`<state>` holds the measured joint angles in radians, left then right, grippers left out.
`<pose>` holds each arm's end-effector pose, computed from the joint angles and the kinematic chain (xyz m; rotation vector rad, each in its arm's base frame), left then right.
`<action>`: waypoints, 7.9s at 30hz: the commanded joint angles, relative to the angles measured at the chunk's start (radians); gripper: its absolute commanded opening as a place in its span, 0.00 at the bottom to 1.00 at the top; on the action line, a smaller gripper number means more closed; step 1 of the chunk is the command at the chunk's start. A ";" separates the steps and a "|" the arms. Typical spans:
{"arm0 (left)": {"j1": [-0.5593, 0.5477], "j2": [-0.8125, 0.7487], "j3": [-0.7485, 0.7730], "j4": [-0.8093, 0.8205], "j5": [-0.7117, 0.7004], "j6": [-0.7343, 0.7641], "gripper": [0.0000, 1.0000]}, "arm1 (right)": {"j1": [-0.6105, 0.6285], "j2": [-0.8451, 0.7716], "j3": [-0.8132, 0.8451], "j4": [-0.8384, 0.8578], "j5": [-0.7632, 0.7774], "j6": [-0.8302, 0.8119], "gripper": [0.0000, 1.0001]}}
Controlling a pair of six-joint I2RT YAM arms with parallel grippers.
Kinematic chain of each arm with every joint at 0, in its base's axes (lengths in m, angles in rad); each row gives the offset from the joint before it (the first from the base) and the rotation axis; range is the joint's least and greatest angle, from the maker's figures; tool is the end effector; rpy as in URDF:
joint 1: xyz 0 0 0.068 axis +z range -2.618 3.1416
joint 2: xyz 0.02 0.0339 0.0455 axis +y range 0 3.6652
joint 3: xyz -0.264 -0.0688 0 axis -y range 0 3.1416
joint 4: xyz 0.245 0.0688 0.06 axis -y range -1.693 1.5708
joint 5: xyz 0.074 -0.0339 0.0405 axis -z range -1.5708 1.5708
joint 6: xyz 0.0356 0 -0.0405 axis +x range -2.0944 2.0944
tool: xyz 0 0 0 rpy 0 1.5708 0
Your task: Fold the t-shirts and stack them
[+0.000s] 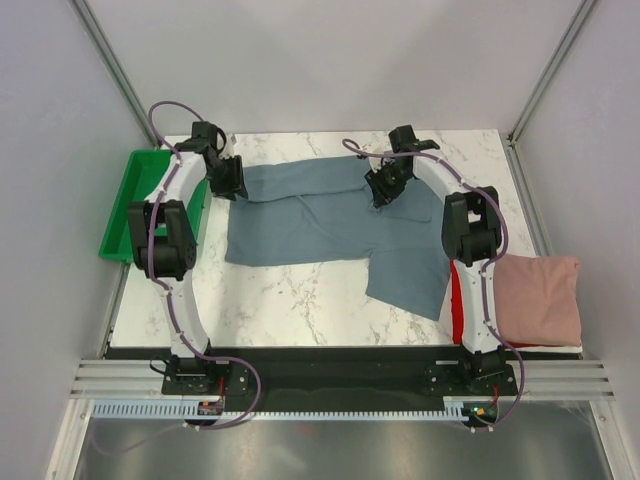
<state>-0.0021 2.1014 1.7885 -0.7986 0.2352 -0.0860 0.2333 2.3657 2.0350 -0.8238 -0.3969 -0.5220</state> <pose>0.4533 -0.0092 0.2255 -0.0383 2.6741 -0.3431 0.4860 0.1296 0.1779 -1.0783 2.4139 0.4454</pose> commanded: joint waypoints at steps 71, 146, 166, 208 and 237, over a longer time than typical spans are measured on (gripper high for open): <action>-0.309 0.361 0.270 -0.016 0.312 0.083 0.49 | -0.269 -0.045 -0.076 -0.279 -0.048 0.005 0.37; 0.114 0.075 0.141 -0.027 0.190 -0.035 0.50 | -0.155 0.013 0.277 -0.144 0.016 0.077 0.44; 0.117 0.184 0.186 -0.017 0.216 -0.001 0.41 | -0.118 0.004 0.226 -0.138 0.062 0.085 0.45; 0.059 0.151 0.317 -0.416 0.083 0.591 0.33 | -0.134 0.024 0.106 -0.092 0.082 -0.006 0.43; -0.032 0.560 0.715 -0.251 -0.002 0.399 0.29 | -0.212 0.222 0.261 0.097 0.385 0.001 0.40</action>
<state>-0.0319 2.6110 2.4683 -1.1168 0.2638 0.3454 0.0280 2.5233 2.2574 -0.7490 -0.1104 -0.4919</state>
